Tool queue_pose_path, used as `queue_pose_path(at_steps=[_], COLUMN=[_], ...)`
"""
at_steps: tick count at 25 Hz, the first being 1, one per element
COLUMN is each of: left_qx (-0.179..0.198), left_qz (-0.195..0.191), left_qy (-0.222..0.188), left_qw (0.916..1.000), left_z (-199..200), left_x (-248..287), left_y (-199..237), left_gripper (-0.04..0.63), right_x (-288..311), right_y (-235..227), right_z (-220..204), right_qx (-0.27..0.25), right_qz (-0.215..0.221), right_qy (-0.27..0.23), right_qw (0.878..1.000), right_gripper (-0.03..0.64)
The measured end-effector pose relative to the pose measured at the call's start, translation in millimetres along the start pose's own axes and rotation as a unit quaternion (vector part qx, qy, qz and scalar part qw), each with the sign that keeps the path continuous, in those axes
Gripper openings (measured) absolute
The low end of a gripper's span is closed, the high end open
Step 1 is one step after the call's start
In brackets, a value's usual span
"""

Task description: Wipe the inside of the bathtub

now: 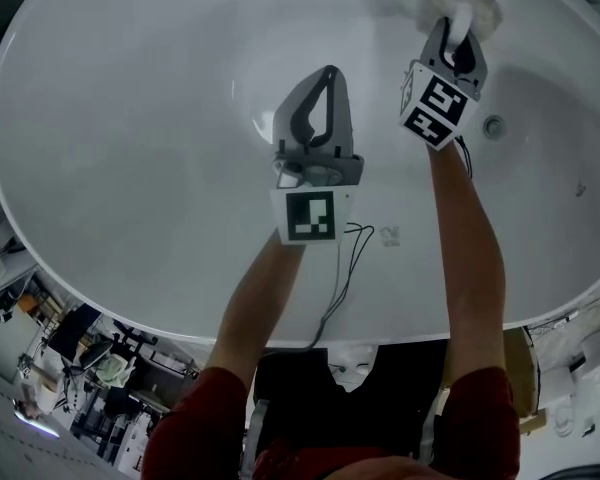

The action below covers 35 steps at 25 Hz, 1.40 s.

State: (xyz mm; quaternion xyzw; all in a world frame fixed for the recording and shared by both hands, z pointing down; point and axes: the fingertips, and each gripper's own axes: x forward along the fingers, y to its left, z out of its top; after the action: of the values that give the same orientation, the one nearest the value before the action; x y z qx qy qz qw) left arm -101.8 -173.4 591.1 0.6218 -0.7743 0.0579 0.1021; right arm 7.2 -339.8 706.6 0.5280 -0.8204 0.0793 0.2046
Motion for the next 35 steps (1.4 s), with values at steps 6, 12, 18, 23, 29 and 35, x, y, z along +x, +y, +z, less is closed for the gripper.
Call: queue_pose_path(at_steps=[6, 12, 18, 23, 29, 35], left_qx=[-0.003, -0.016, -0.021, -0.029, -0.025, -0.022], left_qz=[0.037, 0.066, 0.104, 0.125, 0.144, 0.154], left_qy=[-0.008, -0.008, -0.013, -0.013, -0.016, -0.019], left_qw=[0.9993, 0.9976, 0.9943, 0.9917, 0.9891, 0.9877], left_z=[-4, -17, -18, -12, -5, 1], left_x=[-31, -55, -77, -83, -97, -119], left_y=[89, 172, 258, 276, 302, 321], left_gripper=[0.015, 0.015, 0.015, 0.015, 0.015, 0.015], right_x=[-6, -4, -3, 2, -8, -20], right_y=[62, 159, 273, 312, 362, 386], right_z=[3, 6, 19, 32, 50, 51], right_qx=[0.012, 0.004, -0.010, -0.006, -0.018, -0.048], right_qz=[-0.014, 0.009, 0.066, 0.092, 0.141, 0.170], right_qy=[0.004, -0.002, -0.009, -0.007, -0.015, 0.001], right_qw=[1.000, 1.000, 0.998, 0.996, 0.990, 0.984], right_gripper=[0.089, 0.089, 0.091, 0.091, 0.089, 0.089])
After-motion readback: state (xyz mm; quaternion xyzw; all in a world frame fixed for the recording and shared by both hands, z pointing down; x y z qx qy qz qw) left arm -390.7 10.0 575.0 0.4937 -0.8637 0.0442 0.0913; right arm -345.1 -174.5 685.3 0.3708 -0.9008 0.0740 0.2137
